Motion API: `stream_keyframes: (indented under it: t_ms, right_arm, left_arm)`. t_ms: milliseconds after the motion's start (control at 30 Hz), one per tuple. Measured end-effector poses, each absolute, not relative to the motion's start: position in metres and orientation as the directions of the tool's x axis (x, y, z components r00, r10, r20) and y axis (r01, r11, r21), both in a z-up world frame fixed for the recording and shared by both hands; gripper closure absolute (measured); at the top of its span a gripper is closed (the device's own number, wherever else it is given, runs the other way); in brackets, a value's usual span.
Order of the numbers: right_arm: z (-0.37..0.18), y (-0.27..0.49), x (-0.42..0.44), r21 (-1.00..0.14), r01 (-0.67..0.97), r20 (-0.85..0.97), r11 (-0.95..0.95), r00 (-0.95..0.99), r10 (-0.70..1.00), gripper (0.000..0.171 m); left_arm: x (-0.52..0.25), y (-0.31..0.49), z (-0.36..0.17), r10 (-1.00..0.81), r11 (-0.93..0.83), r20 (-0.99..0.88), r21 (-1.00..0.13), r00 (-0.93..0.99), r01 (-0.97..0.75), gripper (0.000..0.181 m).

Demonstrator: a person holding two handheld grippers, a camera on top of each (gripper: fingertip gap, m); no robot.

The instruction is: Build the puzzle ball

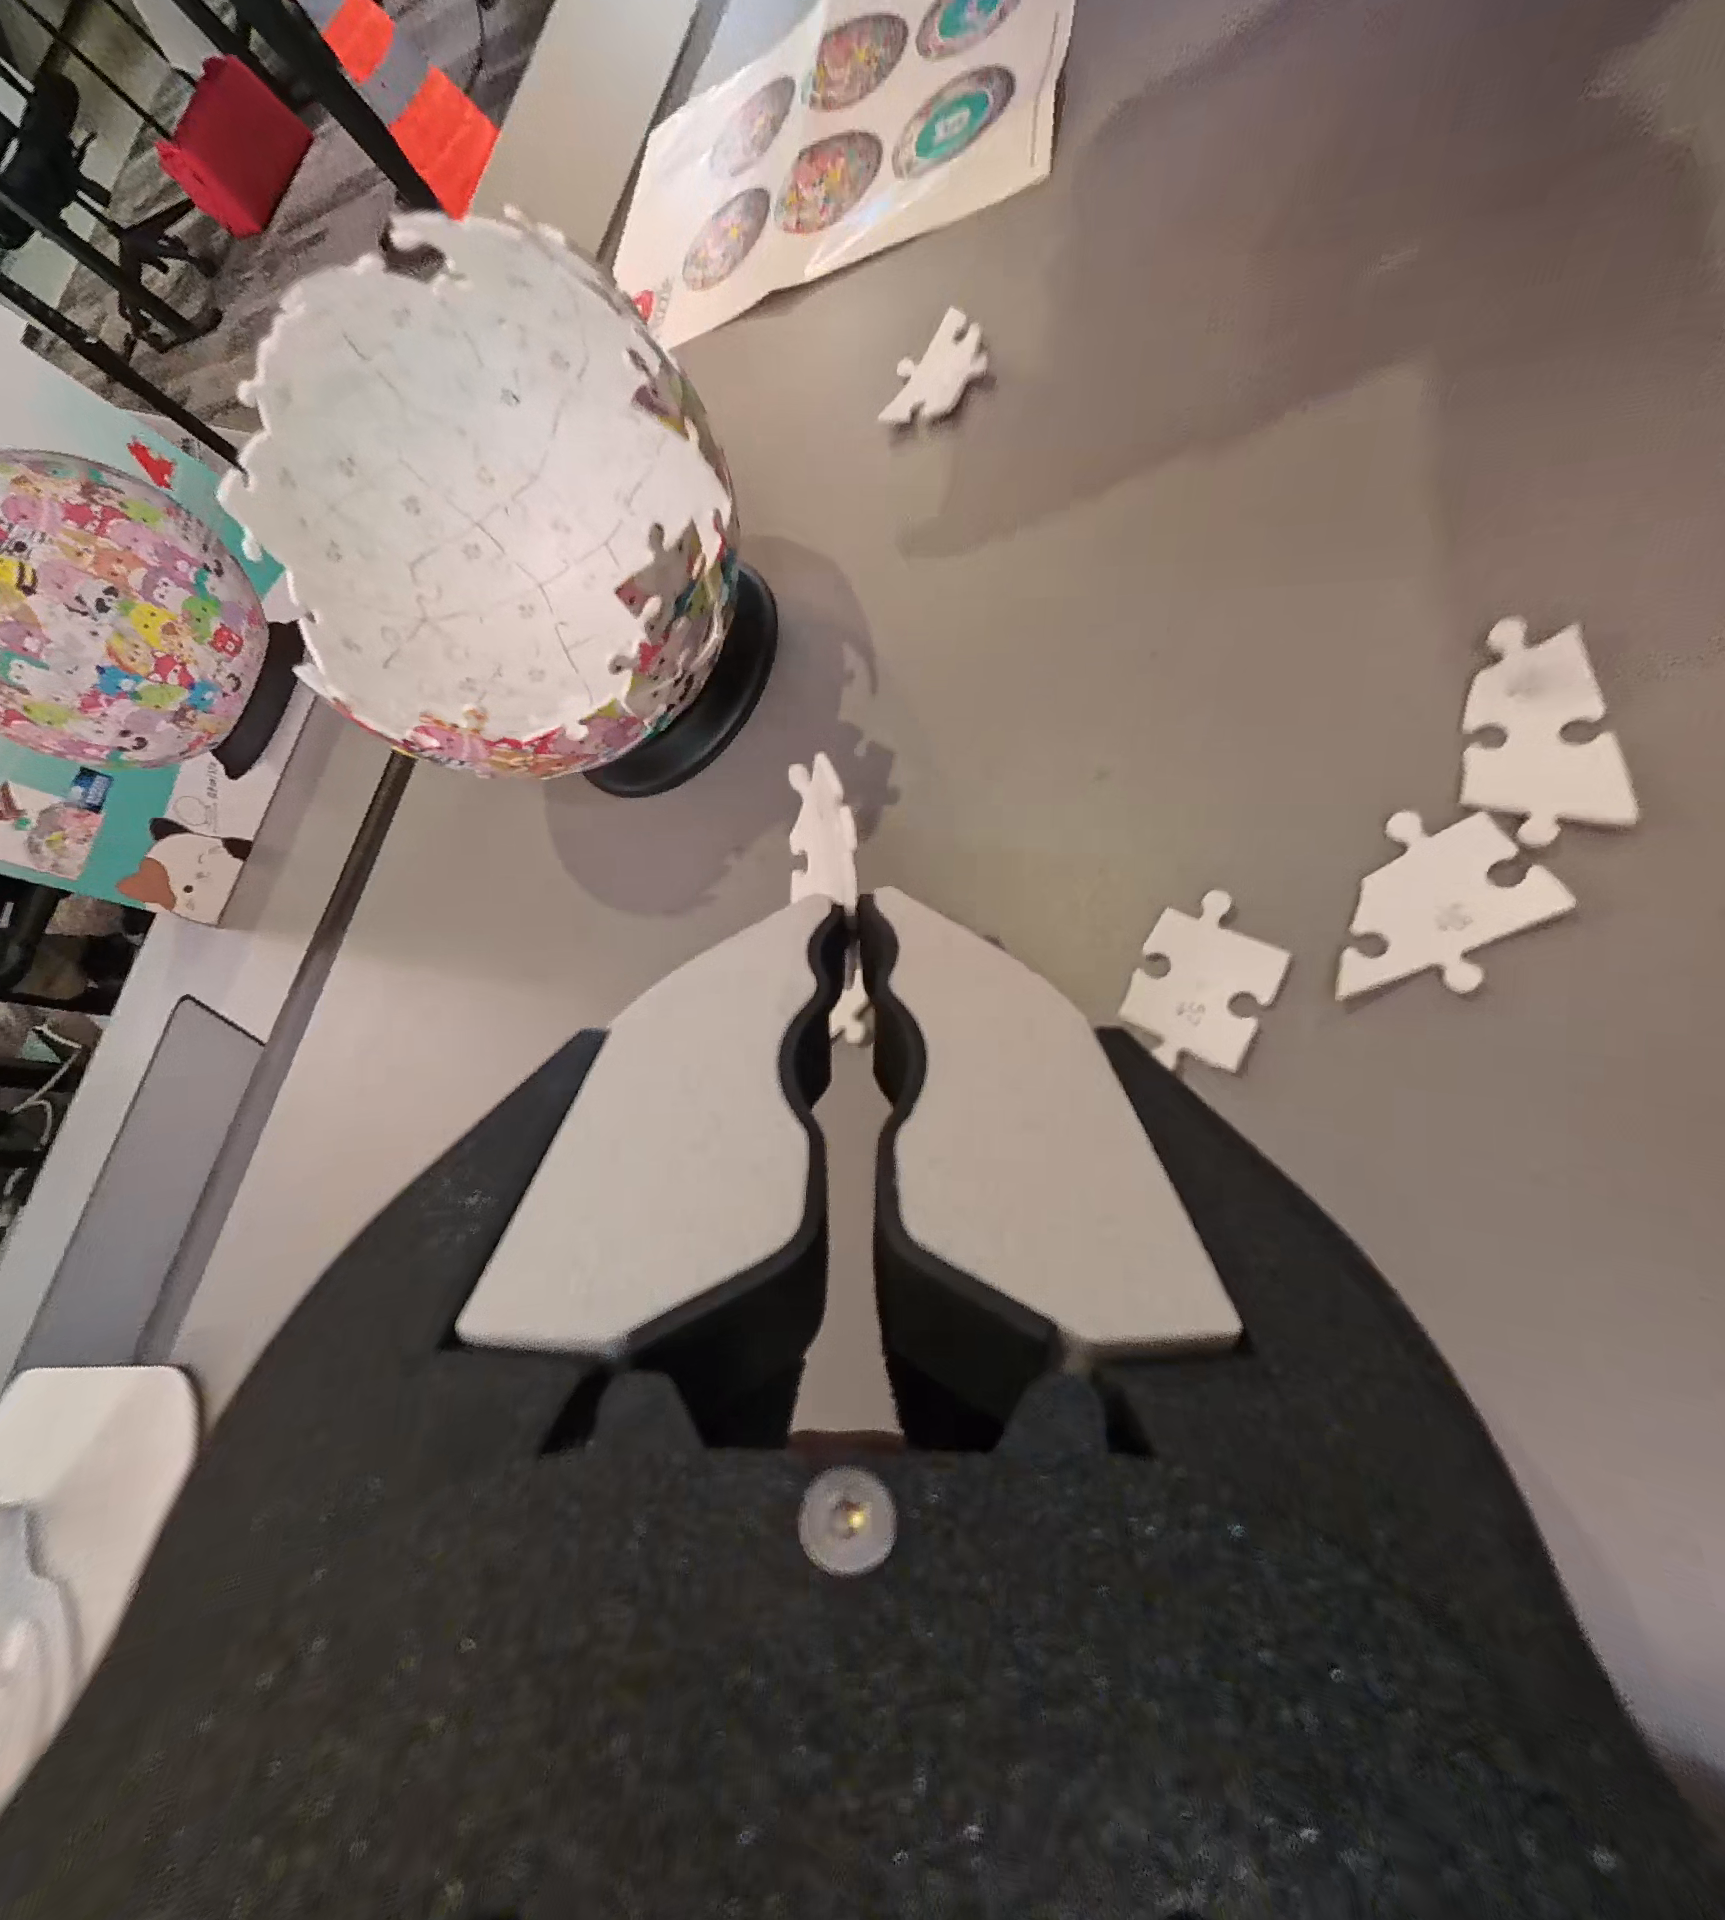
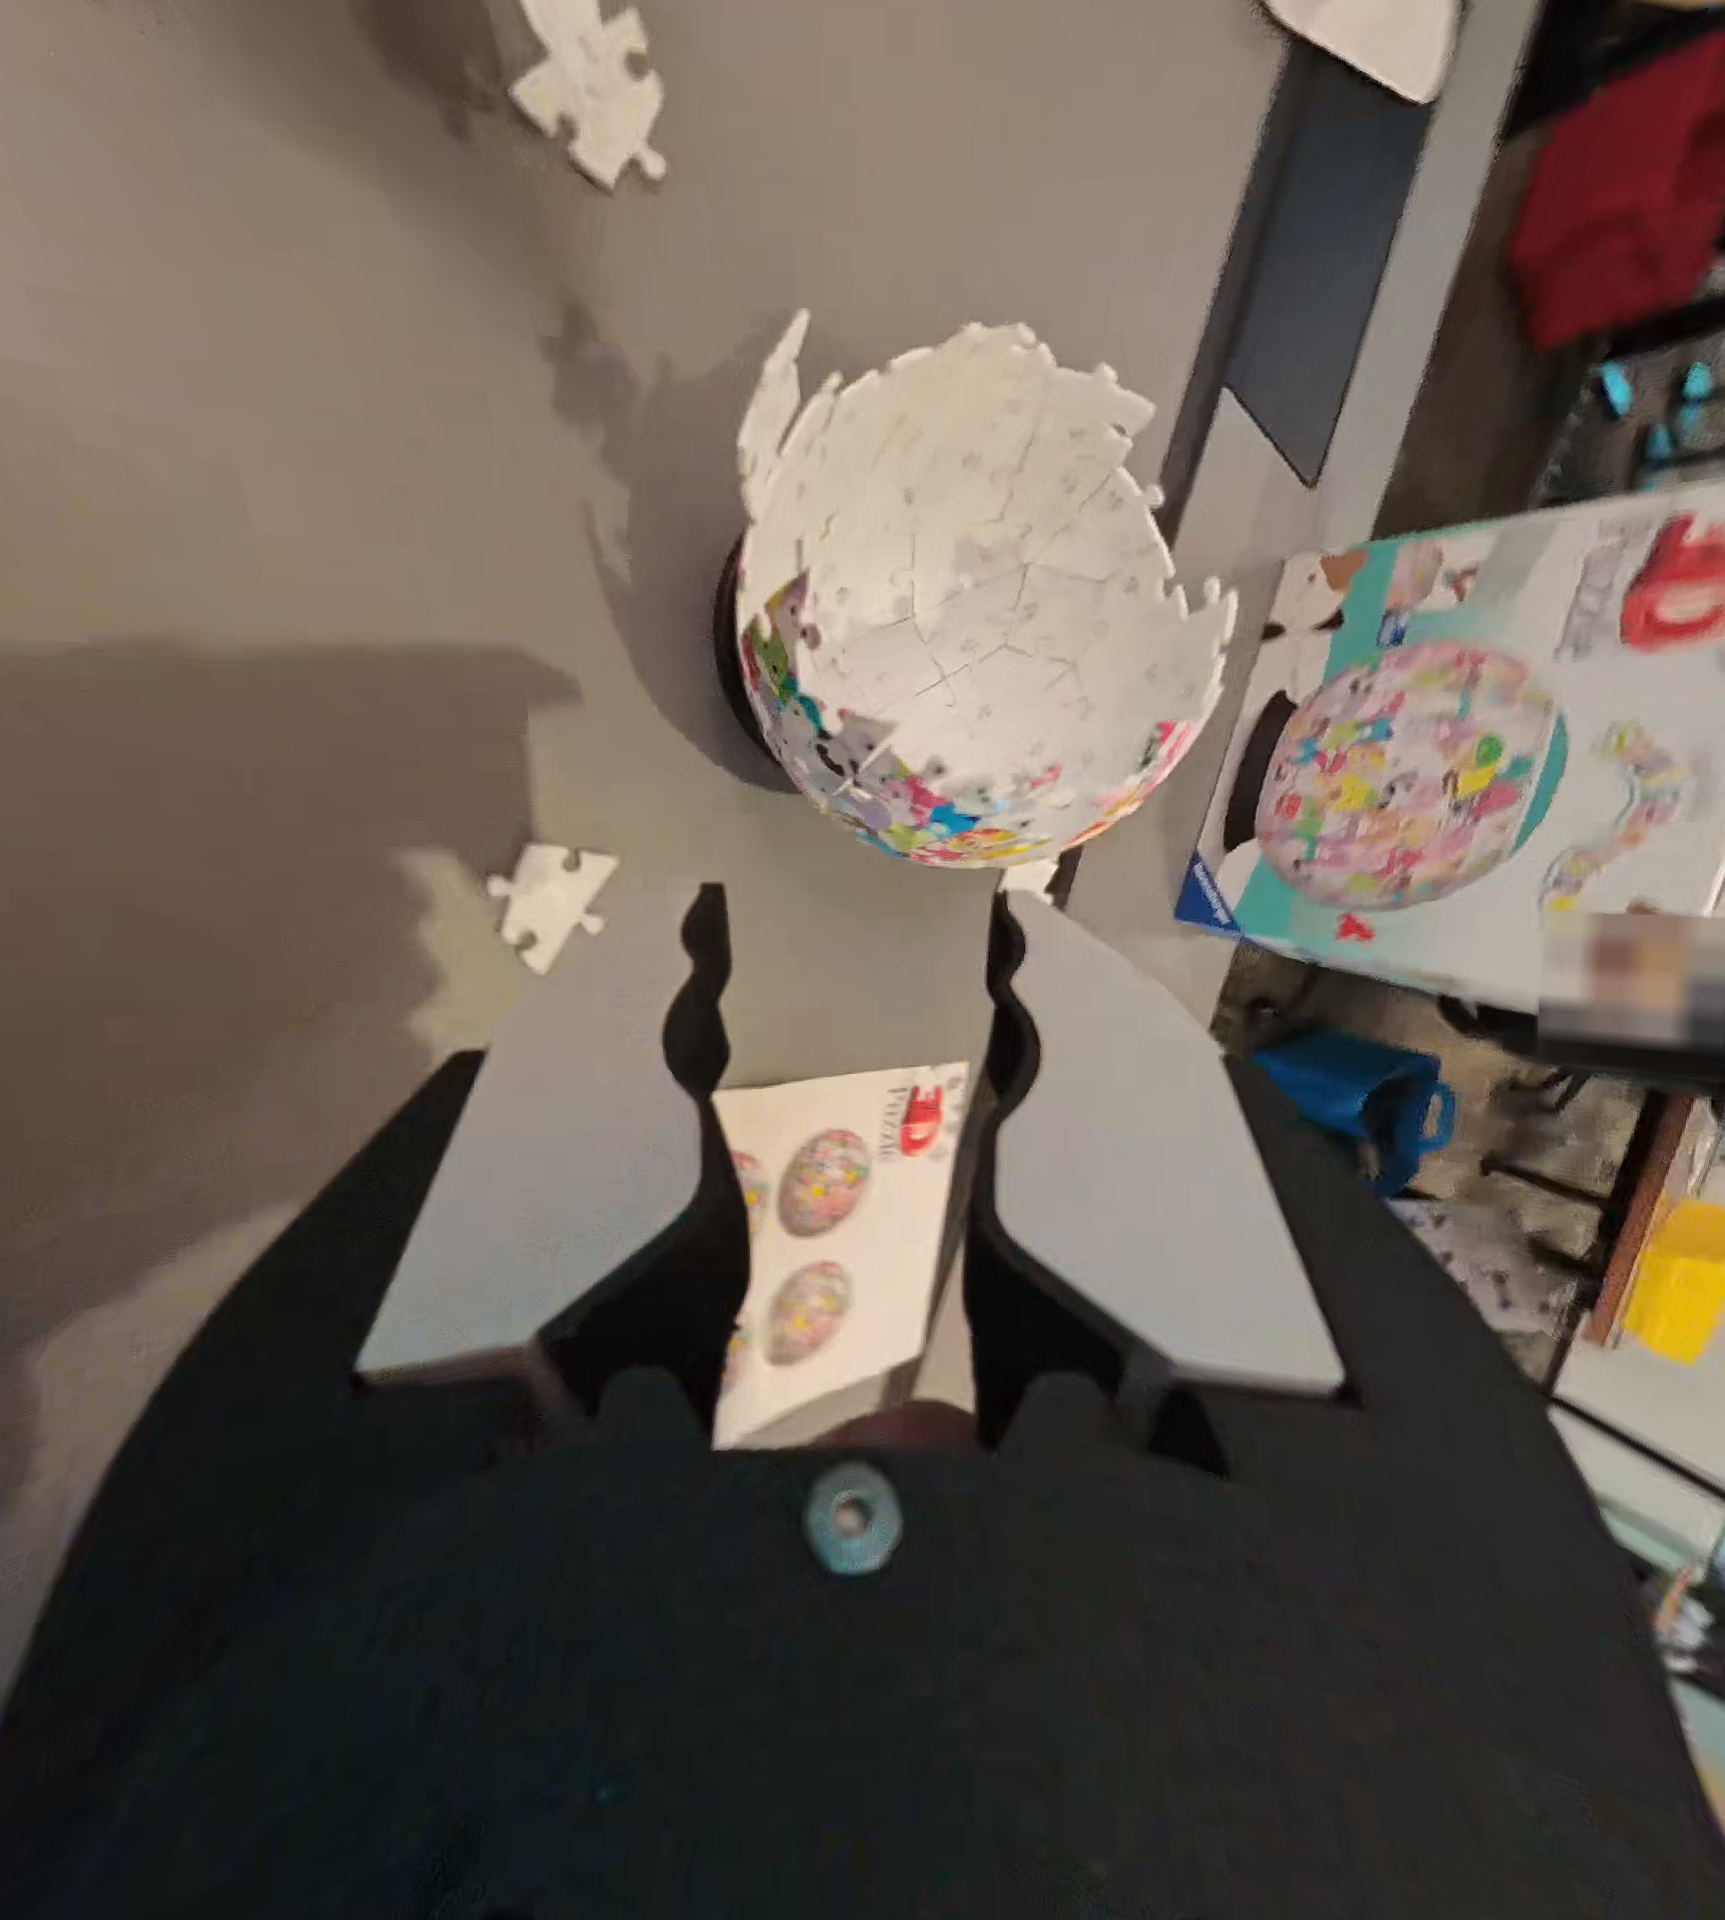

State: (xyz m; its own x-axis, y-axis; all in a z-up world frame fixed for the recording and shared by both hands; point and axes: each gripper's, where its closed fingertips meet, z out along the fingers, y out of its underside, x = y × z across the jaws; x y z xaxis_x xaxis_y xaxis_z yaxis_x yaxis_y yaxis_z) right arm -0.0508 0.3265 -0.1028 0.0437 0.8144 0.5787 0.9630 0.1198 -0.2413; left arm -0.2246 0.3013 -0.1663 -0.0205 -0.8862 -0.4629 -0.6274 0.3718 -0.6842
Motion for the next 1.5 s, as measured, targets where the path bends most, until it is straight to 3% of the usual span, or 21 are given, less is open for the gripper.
stream_keyframes:
  t_ms: [67, 133, 233, 333, 567, 733, 933, 1233, 1500]
  right_arm:
    - [-0.096, 0.333, -0.052, -0.2, 0.97, 0.531, 0.137, -0.01, 0.847, 0.123]
    - [-0.089, 0.342, -0.05, -0.228, 0.968, 0.503, 0.101, 0.029, 0.864, 0.123]
    - [-0.077, 0.351, -0.058, -0.446, 0.894, 0.469, -0.039, 0.271, 0.841, 0.118]
    - [-0.087, 0.343, -0.064, -0.687, 0.706, 0.35, -0.176, 0.532, 0.771, 0.113]
    - [-0.129, 0.283, -0.08, -0.884, 0.429, 0.209, -0.185, 0.717, 0.665, 0.122]
    - [-0.152, 0.257, -0.079, -0.908, 0.348, 0.146, -0.235, 0.787, 0.6, 0.123]
    - [-0.144, 0.254, -0.084, -0.913, 0.33, 0.12, -0.242, 0.782, 0.612, 0.121]
    - [-0.11, 0.28, -0.071, -0.905, 0.383, 0.187, -0.185, 0.75, 0.634, 0.118]
    - [-0.147, 0.287, -0.074, -0.905, 0.35, 0.119, -0.24, 0.752, 0.648, 0.118]
  left_arm:
    - [-0.221, 0.296, -0.162, -0.902, 0.342, -0.432, -0.731, 0.013, -0.59, 0.18]
    - [-0.219, 0.295, -0.158, -0.909, 0.317, -0.413, -0.761, 0.046, -0.566, 0.179]
    - [-0.218, 0.294, -0.152, -0.923, 0.286, -0.379, -0.795, 0.07, -0.535, 0.179]
    - [-0.22, 0.297, -0.151, -0.931, 0.276, -0.36, -0.801, 0.059, -0.531, 0.179]
    - [-0.214, 0.302, -0.158, -0.925, 0.364, -0.367, -0.78, -0.1, -0.509, 0.179]
    - [-0.205, 0.321, -0.158, -0.833, 0.553, -0.461, -0.671, -0.306, -0.494, 0.179]
    - [-0.2, 0.349, -0.158, -0.682, 0.731, -0.526, -0.506, -0.508, -0.459, 0.179]
    - [-0.185, 0.355, -0.168, -0.636, 0.767, -0.497, -0.495, -0.591, -0.409, 0.179]
    - [-0.184, 0.352, -0.161, -0.614, 0.782, -0.494, -0.488, -0.615, -0.388, 0.179]
